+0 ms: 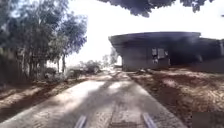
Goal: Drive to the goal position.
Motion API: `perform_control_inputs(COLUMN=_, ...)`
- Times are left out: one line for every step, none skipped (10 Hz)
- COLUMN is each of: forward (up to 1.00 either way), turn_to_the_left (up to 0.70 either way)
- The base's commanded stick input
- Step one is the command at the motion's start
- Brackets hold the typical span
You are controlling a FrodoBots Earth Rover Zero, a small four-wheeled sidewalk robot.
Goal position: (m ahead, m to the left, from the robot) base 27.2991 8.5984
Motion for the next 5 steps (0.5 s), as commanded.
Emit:
perform_control_inputs(forward=1.0, turn_to_the_left=0.0)
perform_control_inputs(forward=1.0, turn_to_the_left=0.0)
perform_control_inputs(forward=1.0, turn_to_the_left=0.0)
perform_control_inputs(forward=1.0, turn_to_the_left=0.0)
perform_control_inputs(forward=1.0, turn_to_the_left=0.0)
